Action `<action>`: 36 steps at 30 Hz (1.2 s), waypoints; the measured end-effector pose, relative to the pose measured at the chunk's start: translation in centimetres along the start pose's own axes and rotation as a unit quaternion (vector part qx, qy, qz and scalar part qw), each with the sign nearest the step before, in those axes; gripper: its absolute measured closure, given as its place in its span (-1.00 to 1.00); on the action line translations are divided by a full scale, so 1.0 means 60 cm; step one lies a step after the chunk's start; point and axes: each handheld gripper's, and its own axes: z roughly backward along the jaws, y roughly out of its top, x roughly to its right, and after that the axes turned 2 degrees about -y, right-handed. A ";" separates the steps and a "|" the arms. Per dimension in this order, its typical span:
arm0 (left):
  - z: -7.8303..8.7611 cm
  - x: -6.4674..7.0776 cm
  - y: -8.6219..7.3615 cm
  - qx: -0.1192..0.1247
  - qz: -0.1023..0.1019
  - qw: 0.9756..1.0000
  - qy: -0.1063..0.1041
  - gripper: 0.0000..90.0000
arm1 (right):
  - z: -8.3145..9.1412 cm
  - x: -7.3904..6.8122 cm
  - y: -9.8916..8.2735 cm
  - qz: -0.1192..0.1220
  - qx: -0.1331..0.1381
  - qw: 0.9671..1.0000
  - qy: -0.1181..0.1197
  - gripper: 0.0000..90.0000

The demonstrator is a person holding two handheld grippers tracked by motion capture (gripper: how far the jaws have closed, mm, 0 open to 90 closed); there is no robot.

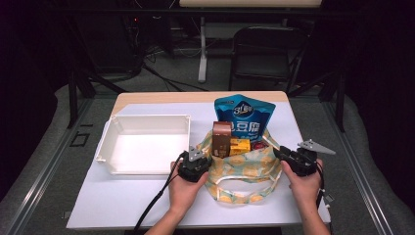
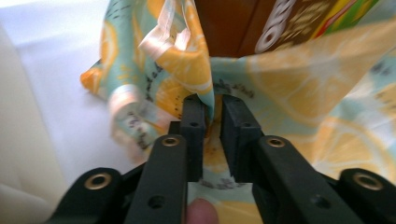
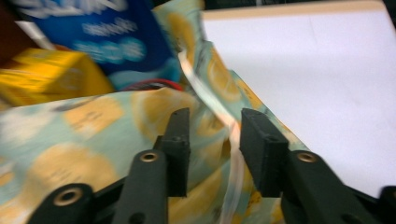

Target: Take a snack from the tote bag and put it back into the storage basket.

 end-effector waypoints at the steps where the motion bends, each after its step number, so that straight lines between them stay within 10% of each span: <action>1: 0.000 -0.001 0.000 0.002 0.002 1.000 -0.004 0.71 | 0.008 -0.006 -0.001 -0.002 0.015 1.000 0.006 0.25; 5: -0.005 -0.003 -0.005 0.014 0.021 0.999 -0.021 0.69 | 0.033 -0.024 0.002 -0.003 0.046 0.998 0.042 -0.02; 9: -0.007 -0.002 -0.008 0.015 0.022 0.999 -0.030 0.65 | 0.012 -0.044 -0.005 0.033 0.014 0.997 0.066 -0.16; 17: -0.003 -0.006 -0.007 0.020 0.024 0.999 -0.041 0.67 | 0.002 -0.056 -0.020 0.059 -0.035 0.997 0.019 1.00; 21: -0.006 -0.006 -0.008 0.015 0.031 0.999 -0.042 0.79 | -0.010 -0.042 -0.035 0.012 -0.088 0.996 0.009 1.00; 27: -0.017 -0.017 -0.010 -0.016 0.056 0.997 -0.050 0.99 | -0.034 -0.015 -0.059 -0.038 -0.174 0.984 0.004 1.00; 36: -0.019 -0.010 -0.013 -0.022 0.035 0.999 -0.035 0.97 | 0.014 -0.030 -0.033 -0.023 -0.039 0.998 0.049 0.38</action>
